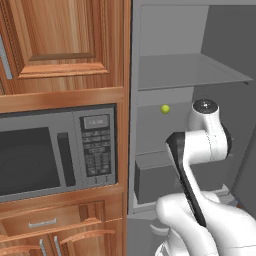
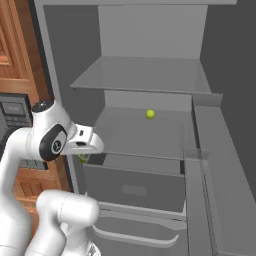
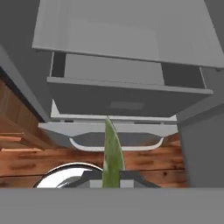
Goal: Take the lemon wedge from the fridge and place it on the plate with fish on the dining counter.
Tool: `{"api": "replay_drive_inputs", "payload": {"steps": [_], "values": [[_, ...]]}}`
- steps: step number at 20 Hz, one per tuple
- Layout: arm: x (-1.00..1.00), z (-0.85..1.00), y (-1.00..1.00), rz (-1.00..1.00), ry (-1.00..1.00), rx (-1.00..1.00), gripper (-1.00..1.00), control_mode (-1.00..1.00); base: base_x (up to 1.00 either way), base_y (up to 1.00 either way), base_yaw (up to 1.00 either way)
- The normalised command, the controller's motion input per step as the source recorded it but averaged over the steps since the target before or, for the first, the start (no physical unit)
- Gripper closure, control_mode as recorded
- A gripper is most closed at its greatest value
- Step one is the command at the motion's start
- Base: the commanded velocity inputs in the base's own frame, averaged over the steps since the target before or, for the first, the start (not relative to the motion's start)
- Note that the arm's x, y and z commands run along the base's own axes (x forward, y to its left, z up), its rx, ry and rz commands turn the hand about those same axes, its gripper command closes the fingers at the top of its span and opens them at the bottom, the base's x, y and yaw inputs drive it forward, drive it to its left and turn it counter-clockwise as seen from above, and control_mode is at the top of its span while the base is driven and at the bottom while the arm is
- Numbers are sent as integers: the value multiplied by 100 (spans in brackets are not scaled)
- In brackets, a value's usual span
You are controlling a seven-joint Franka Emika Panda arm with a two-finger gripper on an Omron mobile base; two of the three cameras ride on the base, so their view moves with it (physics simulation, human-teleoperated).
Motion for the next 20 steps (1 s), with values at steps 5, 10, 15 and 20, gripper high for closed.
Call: {"api": "replay_drive_inputs", "payload": {"steps": [5,10,15,20], "values": [[-4,1,0,0,-12,-8,100,-100,0,0,0],[-13,0,3,3,0,0,100,100,-52,6,26],[0,0,0,0,0,0,100,100,-85,0,69],[0,0,0,0,0,0,100,100,-14,0,95]]}}
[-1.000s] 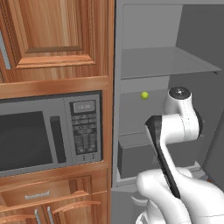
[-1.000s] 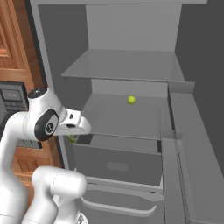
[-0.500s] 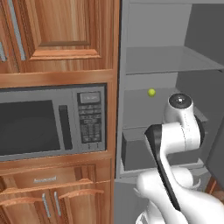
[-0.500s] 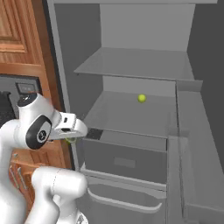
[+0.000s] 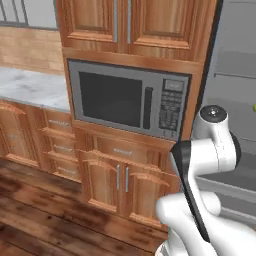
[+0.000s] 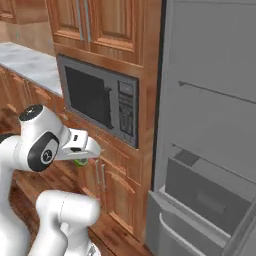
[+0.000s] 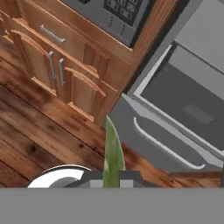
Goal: Take the lemon wedge from the fridge and place it on the plate with fish on the dining counter.
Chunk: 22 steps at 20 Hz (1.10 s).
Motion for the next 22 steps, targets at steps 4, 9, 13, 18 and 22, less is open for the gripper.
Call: {"api": "replay_drive_inputs", "payload": {"steps": [4,9,13,18,22], "values": [[0,0,0,0,0,0,100,100,0,0,100],[0,0,0,0,0,0,100,100,3,0,99],[0,0,0,0,0,0,100,100,10,0,98],[0,0,0,0,0,0,100,100,52,-5,87],[0,0,0,0,0,0,100,100,68,-34,72]]}}
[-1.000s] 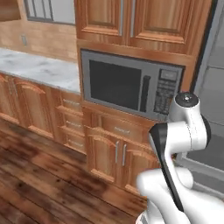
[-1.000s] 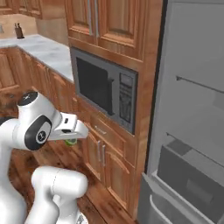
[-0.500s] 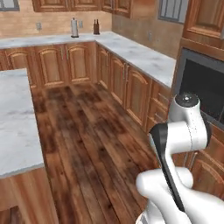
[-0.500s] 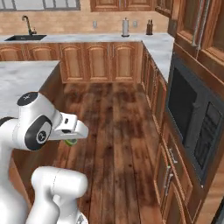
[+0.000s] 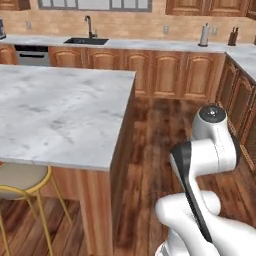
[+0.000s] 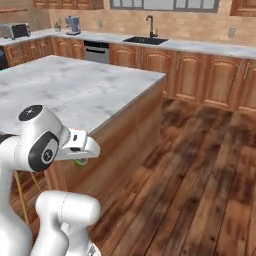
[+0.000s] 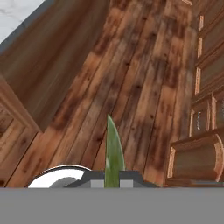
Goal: Take the lemon wedge from the fridge and place it on the plate with fish on the dining counter.
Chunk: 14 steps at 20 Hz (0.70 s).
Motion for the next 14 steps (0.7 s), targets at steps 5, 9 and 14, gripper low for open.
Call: {"api": "replay_drive_inputs", "payload": {"steps": [5,9,14], "values": [[0,0,0,0,0,0,100,100,30,-30,72],[0,0,0,0,0,0,100,100,-13,65,78],[0,0,0,0,0,0,100,100,-10,97,17]]}}
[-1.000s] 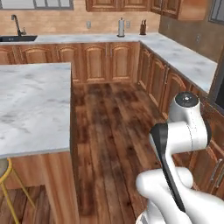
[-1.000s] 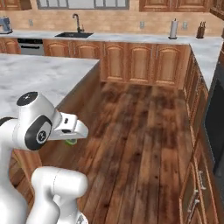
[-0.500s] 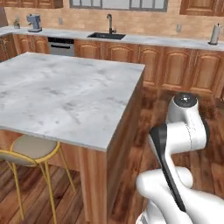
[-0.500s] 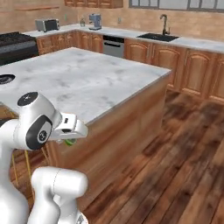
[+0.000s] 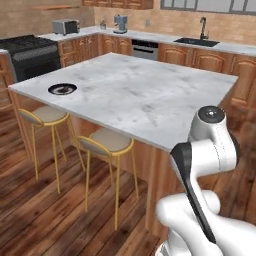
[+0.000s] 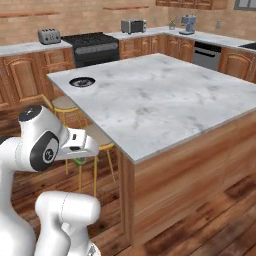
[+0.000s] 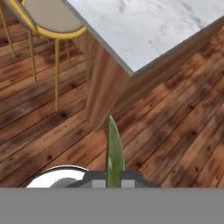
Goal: Take the lemon wedge from the fridge and place it on the plate with fish on the dining counter.
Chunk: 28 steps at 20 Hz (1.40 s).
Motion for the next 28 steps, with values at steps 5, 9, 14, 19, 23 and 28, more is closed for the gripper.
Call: {"api": "replay_drive_inputs", "payload": {"steps": [5,9,14,19,23,28], "values": [[0,0,0,0,0,0,100,100,89,97,-14],[0,0,0,0,0,0,100,100,100,99,-23],[0,0,0,0,0,0,100,100,100,100,-24],[0,0,0,0,0,0,100,100,100,100,-30],[0,0,0,0,0,0,100,100,99,100,-31],[0,0,0,0,0,0,100,100,100,100,-32]]}}
